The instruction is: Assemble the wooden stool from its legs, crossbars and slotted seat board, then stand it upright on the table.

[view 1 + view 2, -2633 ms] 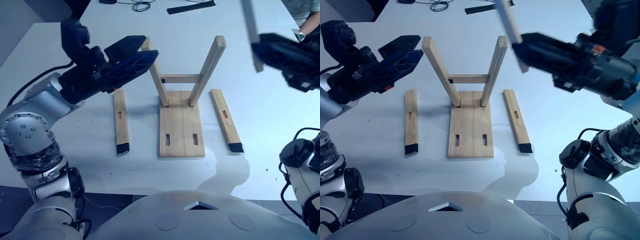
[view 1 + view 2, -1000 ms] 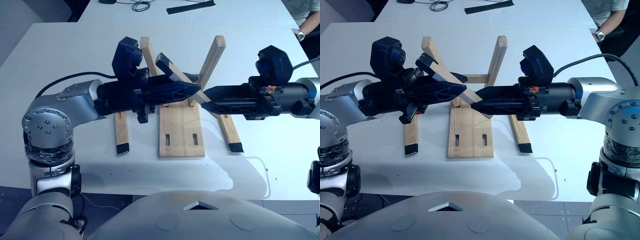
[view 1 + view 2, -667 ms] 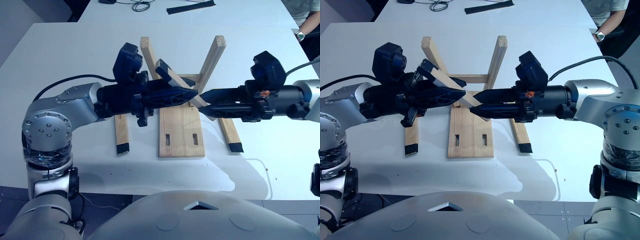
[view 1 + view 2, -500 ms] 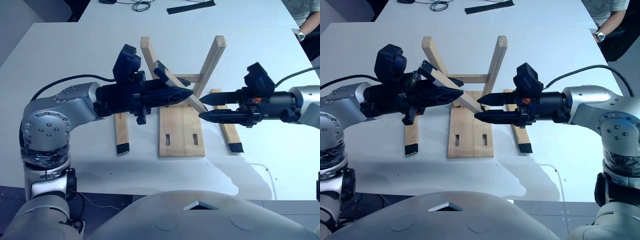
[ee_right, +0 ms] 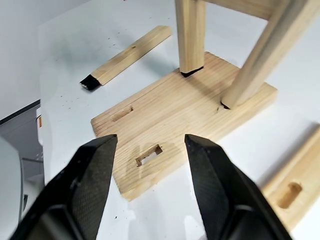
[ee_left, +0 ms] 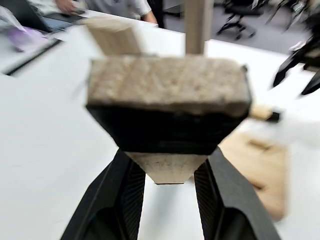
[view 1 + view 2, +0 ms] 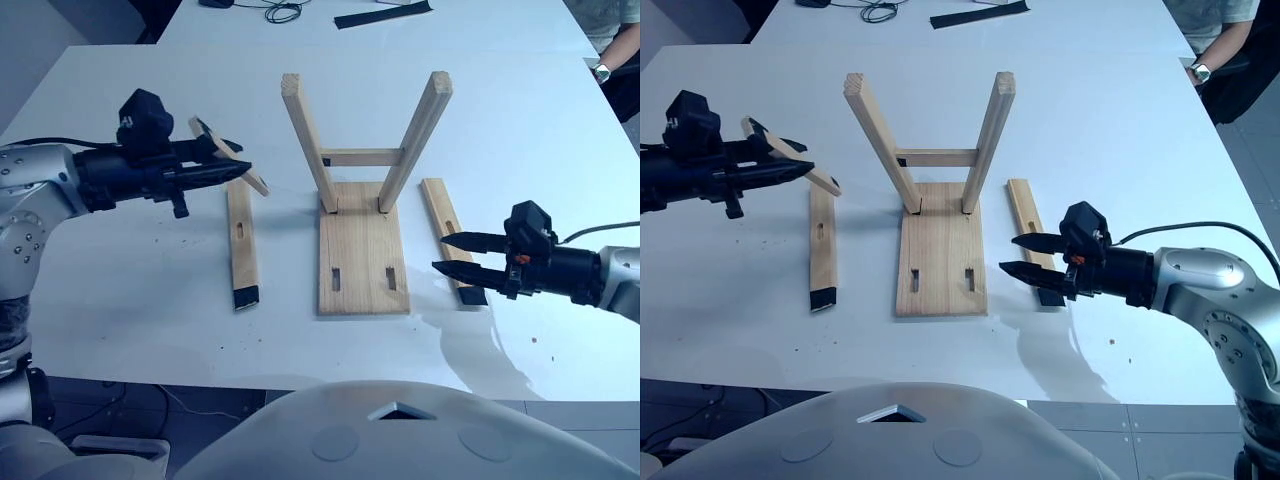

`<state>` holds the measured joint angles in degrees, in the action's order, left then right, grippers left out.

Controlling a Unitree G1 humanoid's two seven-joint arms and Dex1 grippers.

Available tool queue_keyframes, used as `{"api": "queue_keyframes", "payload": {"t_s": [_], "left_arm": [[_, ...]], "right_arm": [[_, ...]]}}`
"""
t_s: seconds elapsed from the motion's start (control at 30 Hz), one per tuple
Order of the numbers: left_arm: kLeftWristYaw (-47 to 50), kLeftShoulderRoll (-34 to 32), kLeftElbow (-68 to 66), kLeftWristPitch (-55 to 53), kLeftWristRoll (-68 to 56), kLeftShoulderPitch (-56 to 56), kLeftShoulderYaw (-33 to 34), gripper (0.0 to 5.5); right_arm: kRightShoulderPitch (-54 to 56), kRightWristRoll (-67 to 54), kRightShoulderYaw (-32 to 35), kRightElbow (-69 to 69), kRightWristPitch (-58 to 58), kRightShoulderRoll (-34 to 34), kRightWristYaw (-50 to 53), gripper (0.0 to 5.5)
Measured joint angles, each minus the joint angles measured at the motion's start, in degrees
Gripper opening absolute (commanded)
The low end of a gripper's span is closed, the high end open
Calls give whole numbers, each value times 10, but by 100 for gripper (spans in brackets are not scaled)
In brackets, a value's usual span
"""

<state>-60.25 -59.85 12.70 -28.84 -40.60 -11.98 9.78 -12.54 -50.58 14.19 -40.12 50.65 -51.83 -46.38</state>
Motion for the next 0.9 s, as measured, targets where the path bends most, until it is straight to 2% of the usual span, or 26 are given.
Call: {"api": "queue_keyframes", "payload": {"t_s": [0.13,0.3,0.67,0.9], "left_arm": [[-80,18,-108,190,98,-2,-17,129],[-166,70,-192,308,129,4,-49,129],[-214,74,-271,371,160,22,-43,129],[-223,75,-318,397,181,31,-43,129]], "right_arm": [[-30,0,12,-27,-3,26,42,249],[-25,11,-2,-30,-8,37,66,249],[-31,35,-10,-28,-12,29,63,249],[-34,63,-41,-28,-24,29,65,249]]}}
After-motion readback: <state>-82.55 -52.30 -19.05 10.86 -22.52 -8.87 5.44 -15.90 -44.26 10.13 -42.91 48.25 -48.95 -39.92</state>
